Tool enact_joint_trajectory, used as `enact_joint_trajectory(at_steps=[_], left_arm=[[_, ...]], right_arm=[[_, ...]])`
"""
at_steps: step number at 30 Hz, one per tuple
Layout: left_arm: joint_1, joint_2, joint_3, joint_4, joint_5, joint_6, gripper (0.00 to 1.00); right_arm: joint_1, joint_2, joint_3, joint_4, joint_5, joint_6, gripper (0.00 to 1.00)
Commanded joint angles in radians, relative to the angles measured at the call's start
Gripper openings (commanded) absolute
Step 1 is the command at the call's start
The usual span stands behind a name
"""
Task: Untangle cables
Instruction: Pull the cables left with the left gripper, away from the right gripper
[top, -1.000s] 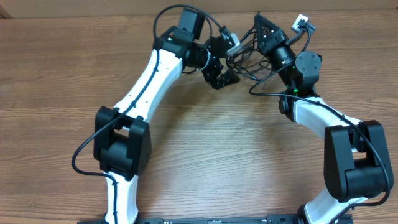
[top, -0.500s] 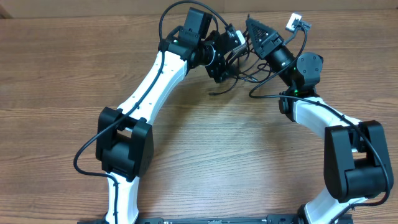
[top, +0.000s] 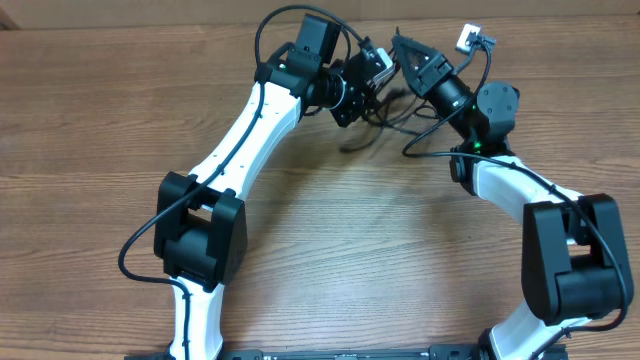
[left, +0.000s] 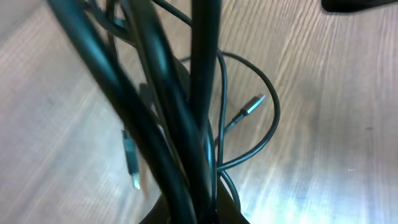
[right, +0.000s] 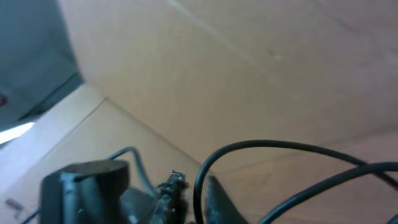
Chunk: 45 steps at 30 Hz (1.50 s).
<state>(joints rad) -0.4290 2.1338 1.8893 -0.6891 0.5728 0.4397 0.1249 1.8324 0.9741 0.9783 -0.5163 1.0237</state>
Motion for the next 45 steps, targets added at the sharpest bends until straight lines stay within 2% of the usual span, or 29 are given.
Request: enact_joint_trajectory(at_steps=[1, 4, 9, 15, 23, 24, 27, 31, 35, 38, 41, 45], left_arm=[[0.029, -0.091, 0.004, -0.025, 0.049, -0.12, 0.04], [0.062, -0.156, 0.004, -0.065, 0.054, -0.219, 0.04], [0.138, -0.252, 0.004, -0.073, 0.077, -0.435, 0.04], [0.261, -0.297, 0.004, -0.074, 0.31, -0.668, 0.04], [0.305, -0.295, 0.004, -0.105, 0.375, -0.686, 0.04], [0.307, -0.296, 0.004, -0.111, 0.389, -0.673, 0.04], [0.323, -0.297, 0.004, -0.19, 0.411, -0.51, 0.04], [0.37, -0.297, 0.004, -0.406, 0.411, -0.298, 0.04], [0.45, -0.297, 0.004, -0.6, 0.412, -0.142, 0.04], [0.515, -0.297, 0.004, -0.713, 0.415, 0.071, 0.04], [0.558, -0.296, 0.004, -0.765, 0.407, 0.257, 0.04], [0.58, -0.296, 0.004, -0.765, 0.343, 0.434, 0.04]], right_arm=[[-0.021, -0.024, 0.009, -0.039, 0.018, -0.011, 0.53], [-0.035, -0.024, 0.009, -0.097, 0.016, -0.011, 1.0], [-0.066, -0.024, 0.009, -0.151, -0.064, -0.034, 1.0], [-0.089, -0.024, 0.009, -0.135, -0.306, -0.034, 1.0], [-0.058, -0.024, 0.009, -0.137, -0.481, 0.026, 1.0], [-0.05, -0.024, 0.009, -0.137, -0.481, 0.027, 1.0], [-0.024, -0.024, 0.009, -0.145, -0.481, 0.028, 1.0], [-0.007, -0.024, 0.009, -0.151, -0.486, 0.054, 1.0], [0.001, -0.024, 0.009, -0.151, -0.52, 0.083, 1.0], [0.015, -0.024, 0.009, -0.149, -0.571, 0.083, 1.0], [0.029, -0.024, 0.009, -0.135, -0.653, 0.068, 1.0], [0.05, -0.024, 0.009, -0.118, -0.767, 0.045, 1.0]])
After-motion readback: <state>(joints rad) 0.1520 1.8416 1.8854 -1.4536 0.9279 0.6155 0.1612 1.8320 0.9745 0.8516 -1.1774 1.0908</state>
